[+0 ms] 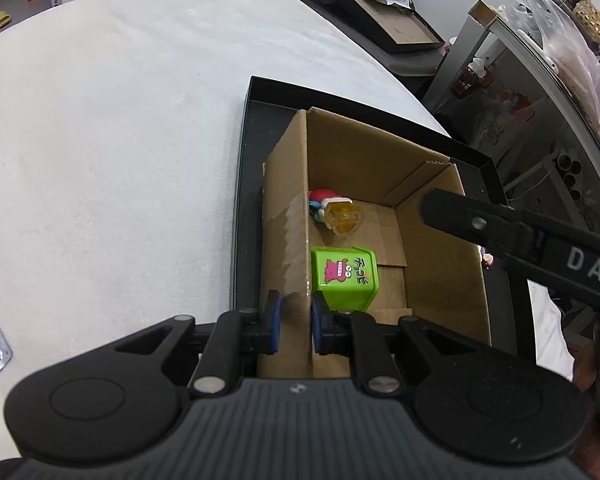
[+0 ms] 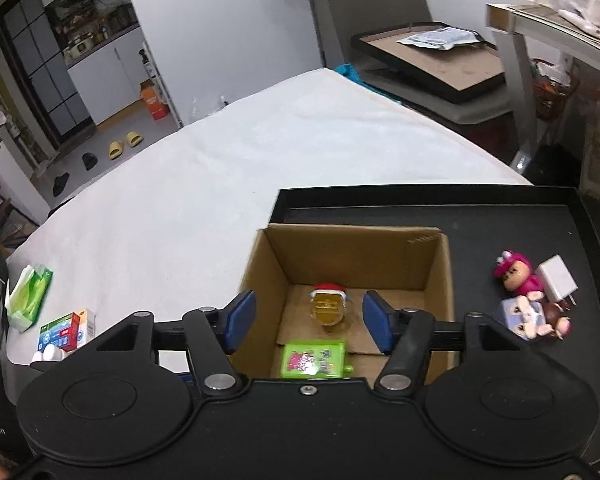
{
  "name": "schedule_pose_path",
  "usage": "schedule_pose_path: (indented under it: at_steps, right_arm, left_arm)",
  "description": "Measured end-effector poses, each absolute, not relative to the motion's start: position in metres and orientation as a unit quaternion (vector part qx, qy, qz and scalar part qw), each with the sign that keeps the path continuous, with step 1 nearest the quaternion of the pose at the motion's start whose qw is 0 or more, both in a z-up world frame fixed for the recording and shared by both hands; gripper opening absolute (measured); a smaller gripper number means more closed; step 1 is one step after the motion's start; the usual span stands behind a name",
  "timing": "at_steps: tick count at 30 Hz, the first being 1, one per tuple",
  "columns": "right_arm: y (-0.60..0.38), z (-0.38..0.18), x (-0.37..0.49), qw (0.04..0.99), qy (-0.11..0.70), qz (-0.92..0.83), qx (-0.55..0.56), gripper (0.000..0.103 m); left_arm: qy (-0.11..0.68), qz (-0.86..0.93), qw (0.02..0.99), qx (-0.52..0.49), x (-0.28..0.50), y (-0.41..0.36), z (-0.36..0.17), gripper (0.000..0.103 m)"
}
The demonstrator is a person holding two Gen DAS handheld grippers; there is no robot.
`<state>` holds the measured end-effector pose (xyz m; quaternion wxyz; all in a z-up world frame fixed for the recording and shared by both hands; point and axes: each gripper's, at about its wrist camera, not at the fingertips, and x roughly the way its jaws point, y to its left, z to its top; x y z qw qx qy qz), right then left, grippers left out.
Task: Organize rigid objects
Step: 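Carry the red crab figure into the box and open the right gripper, then move the right gripper to the brown-haired doll and close on it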
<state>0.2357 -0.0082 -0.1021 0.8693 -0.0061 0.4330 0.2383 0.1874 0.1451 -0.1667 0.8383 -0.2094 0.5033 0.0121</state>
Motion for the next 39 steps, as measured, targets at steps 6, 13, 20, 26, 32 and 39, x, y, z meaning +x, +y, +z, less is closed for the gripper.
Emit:
schedule_pose_path:
  at_steps: [6,13,20,26,32,39]
  right_arm:
    - [-0.034,-0.101,0.232,0.875,0.428,0.225,0.002,0.068]
    - [-0.059,-0.098,0.234,0.885,0.416,0.208,0.017,0.071]
    - [-0.083,-0.101,0.233,0.894,0.403,0.196,0.026,0.075]
    - [-0.103,-0.11,0.235,0.898,0.399,0.182,0.028,0.075]
    - [-0.124,-0.123,0.242,0.898,0.404,0.168,0.045,0.075]
    - [-0.148,-0.139,0.256,0.904,0.398,0.149,0.051,0.078]
  left_arm:
    - [0.505,0.017,0.843,-0.185,0.188,0.137,-0.163,0.014]
    - [0.516,0.035,0.842,-0.154,0.189,0.128,-0.163,0.016]
    - [0.522,0.052,0.842,-0.124,0.188,0.12,-0.161,0.02]
    - [0.53,0.071,0.841,-0.08,0.19,0.109,-0.161,0.027]
    - [0.526,0.076,0.843,-0.082,0.191,0.107,-0.159,0.046]
    - [0.514,0.085,0.85,-0.073,0.193,0.104,-0.154,0.053]
